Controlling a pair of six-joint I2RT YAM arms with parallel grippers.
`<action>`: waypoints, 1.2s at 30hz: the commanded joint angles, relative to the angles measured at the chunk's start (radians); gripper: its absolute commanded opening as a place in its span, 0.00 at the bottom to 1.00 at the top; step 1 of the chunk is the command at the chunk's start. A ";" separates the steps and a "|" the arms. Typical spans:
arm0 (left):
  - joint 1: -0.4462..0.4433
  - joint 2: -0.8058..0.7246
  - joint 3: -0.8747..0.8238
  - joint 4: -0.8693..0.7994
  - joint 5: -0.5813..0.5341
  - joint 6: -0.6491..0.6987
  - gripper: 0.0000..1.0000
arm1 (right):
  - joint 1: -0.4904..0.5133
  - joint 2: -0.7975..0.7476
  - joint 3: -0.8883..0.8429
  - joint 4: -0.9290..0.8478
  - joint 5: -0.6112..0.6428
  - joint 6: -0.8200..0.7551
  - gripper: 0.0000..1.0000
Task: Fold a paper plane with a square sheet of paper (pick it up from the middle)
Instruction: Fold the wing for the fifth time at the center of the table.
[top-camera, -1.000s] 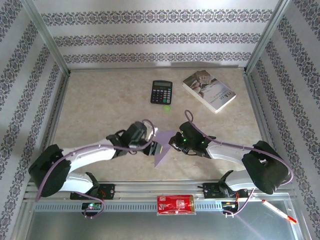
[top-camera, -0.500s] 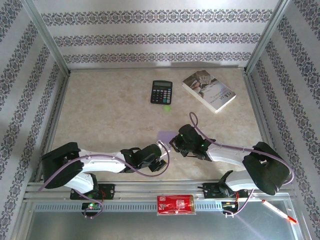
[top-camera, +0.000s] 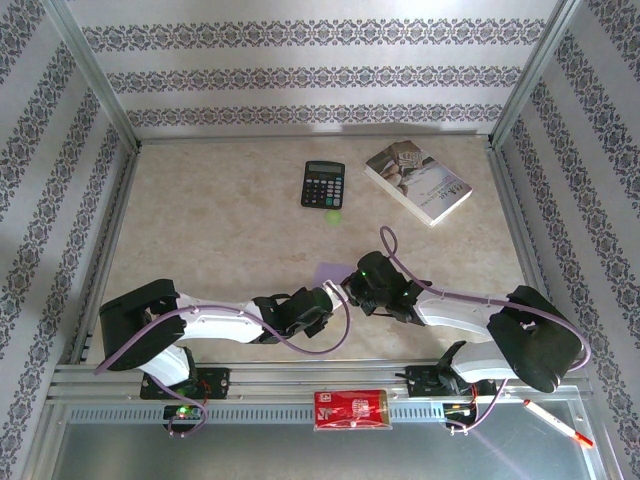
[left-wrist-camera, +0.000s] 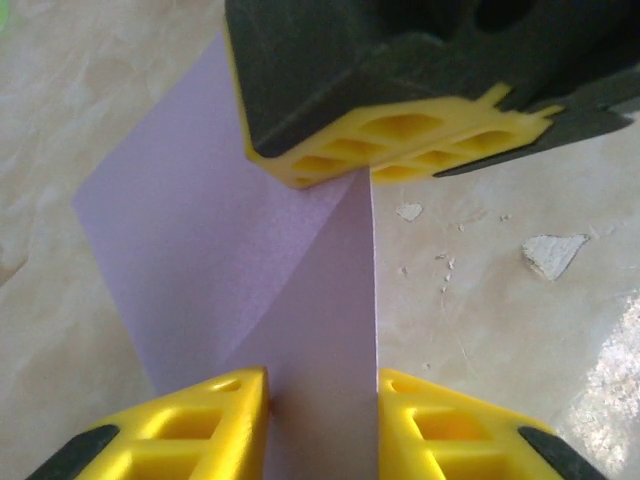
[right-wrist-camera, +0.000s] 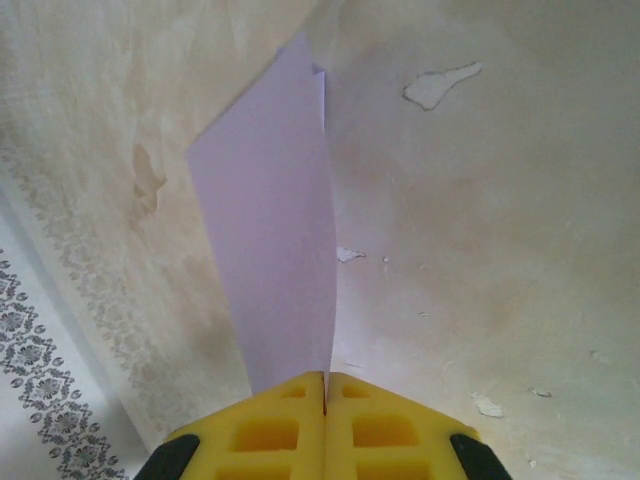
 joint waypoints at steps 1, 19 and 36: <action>-0.007 0.021 0.026 0.025 -0.029 0.020 0.24 | 0.014 -0.016 -0.014 0.005 0.028 0.010 0.02; 0.104 -0.030 0.019 0.049 0.236 -0.081 0.00 | -0.080 -0.268 -0.051 -0.177 0.089 -0.113 0.29; 0.143 0.060 -0.065 0.366 0.414 -0.473 0.00 | -0.245 -0.320 0.077 -0.412 -0.004 -0.588 0.35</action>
